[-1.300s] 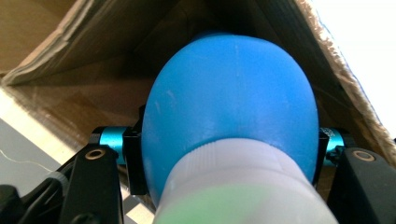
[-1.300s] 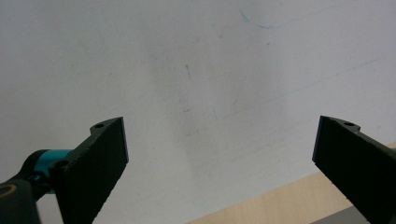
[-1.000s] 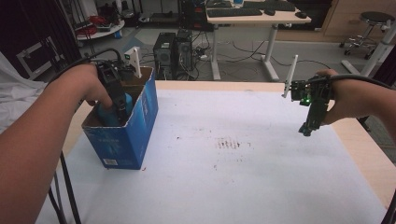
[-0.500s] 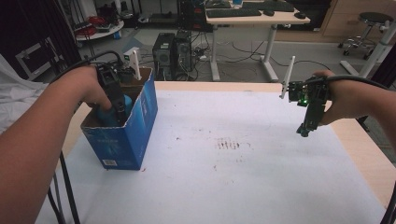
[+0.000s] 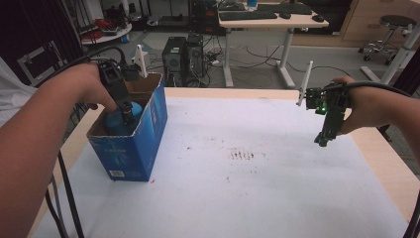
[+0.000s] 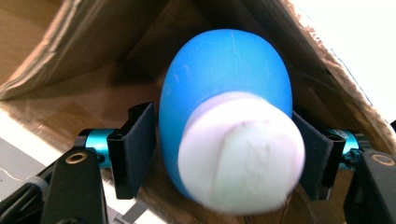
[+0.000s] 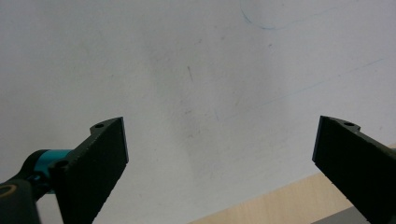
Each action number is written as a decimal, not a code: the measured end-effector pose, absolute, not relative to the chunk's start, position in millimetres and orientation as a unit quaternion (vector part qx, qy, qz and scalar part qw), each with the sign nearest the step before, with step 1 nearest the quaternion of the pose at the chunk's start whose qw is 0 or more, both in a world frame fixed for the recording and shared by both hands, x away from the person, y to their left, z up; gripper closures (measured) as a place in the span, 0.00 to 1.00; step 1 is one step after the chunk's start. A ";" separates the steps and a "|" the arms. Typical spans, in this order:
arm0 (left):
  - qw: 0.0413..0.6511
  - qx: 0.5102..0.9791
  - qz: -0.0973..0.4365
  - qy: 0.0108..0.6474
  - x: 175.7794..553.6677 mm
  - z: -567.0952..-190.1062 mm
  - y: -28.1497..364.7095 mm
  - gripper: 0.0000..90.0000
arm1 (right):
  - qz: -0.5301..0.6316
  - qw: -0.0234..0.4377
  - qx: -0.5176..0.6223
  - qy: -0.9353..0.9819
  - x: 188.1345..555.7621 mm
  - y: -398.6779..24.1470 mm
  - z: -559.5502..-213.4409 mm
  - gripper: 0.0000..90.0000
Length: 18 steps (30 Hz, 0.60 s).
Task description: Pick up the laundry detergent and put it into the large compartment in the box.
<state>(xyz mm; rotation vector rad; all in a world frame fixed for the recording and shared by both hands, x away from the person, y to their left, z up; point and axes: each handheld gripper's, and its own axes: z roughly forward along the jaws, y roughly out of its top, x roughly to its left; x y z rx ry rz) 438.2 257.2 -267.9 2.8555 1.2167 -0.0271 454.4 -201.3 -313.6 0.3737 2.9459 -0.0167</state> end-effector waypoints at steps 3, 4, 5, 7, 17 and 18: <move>0.022 0.919 -0.005 0.393 435.7 -260.4 257.1 0.33 | -0.005 0.086 0.125 0.988 454.3 -201.2 -313.2 0.03; 0.022 0.919 -0.003 0.393 434.9 -257.3 256.8 0.32 | -0.006 0.086 0.127 0.988 454.0 -201.2 -313.1 0.03; 0.020 0.919 -0.003 0.393 434.5 -253.7 256.6 0.30 | -0.006 0.086 0.126 0.988 454.2 -201.3 -312.9 0.03; 0.019 0.922 -0.002 0.388 433.2 -246.2 255.6 0.29 | -0.006 0.086 0.128 0.988 454.0 -201.2 -313.1 0.03; 0.026 0.924 0.012 0.381 426.9 -216.8 247.2 0.23 | -0.006 0.086 0.125 0.988 454.2 -199.3 -311.8 0.03; 0.026 0.924 0.012 0.381 426.9 -216.8 247.2 0.22 | -0.006 0.086 0.125 0.988 454.2 -199.3 -311.8 0.03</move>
